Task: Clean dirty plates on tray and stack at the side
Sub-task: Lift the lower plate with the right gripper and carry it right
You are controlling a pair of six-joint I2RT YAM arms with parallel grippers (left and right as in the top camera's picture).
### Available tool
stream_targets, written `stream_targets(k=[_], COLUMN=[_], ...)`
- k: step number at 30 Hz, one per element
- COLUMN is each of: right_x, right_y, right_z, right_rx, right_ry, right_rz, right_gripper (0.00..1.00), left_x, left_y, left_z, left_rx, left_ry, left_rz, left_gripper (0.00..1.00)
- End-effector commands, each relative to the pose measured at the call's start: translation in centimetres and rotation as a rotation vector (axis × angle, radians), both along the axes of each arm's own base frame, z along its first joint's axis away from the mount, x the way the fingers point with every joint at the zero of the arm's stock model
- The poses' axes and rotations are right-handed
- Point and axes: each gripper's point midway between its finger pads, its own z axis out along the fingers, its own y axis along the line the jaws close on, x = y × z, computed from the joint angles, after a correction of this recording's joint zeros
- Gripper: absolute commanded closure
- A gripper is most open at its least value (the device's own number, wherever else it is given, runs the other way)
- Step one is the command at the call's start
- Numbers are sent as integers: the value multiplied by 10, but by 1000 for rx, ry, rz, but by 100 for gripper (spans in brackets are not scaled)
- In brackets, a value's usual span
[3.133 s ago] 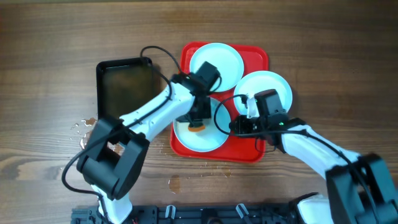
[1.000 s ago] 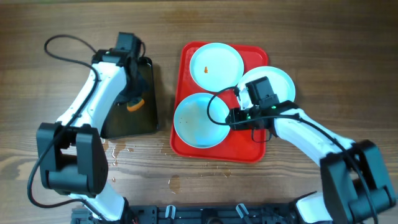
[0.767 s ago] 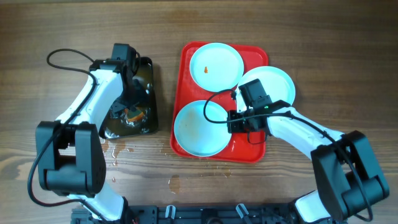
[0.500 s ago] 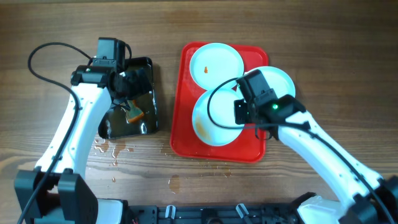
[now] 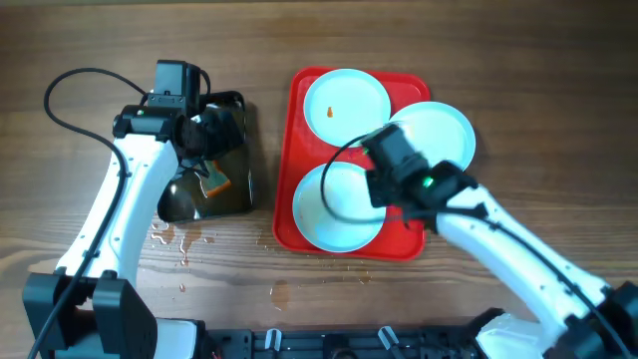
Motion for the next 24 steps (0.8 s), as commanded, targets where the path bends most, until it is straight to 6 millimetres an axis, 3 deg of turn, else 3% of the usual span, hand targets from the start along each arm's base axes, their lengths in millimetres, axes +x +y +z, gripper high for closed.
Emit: stream_targets(k=[1, 4, 6, 7, 8, 9, 12, 15, 18, 19, 24], right_x=[-15, -18, -26, -32, -33, -33, -20, 4, 25, 28, 28], right_y=[11, -2, 8, 18, 16, 15, 0, -17, -36, -37, -39], right_z=[-39, -79, -95, -106, -111, -113, -109, -79, -13, 9, 75], right_rx=[174, 136, 189, 236, 233, 228, 155, 76, -23, -50, -301], right_ry=[263, 381, 462, 516, 534, 541, 472, 308, 27, -63, -376], right_rz=[11, -21, 19, 33, -5, -40, -141, -160, -153, -152, -90], right_gripper=[66, 65, 66, 78, 91, 96, 96, 96, 96, 96, 96], left_x=[0, 0, 0, 0, 0, 0, 0, 0, 0, 0, 1], left_y=[-1, -1, -1, -1, -1, -1, -1, -1, -1, -1, -1], left_z=[-1, -1, -1, -1, -1, -1, -1, -1, -1, -1, 0], left_rx=[-6, -6, -6, -6, -6, -6, -6, -6, -6, -6, -6], left_ry=[0, 0, 0, 0, 0, 0, 0, 0, 0, 0, -3], left_rz=[-15, -15, -16, -15, -15, -15, -15, -15, -15, -15, -16], left_gripper=[0, 0, 0, 0, 0, 0, 0, 0, 0, 0, 0])
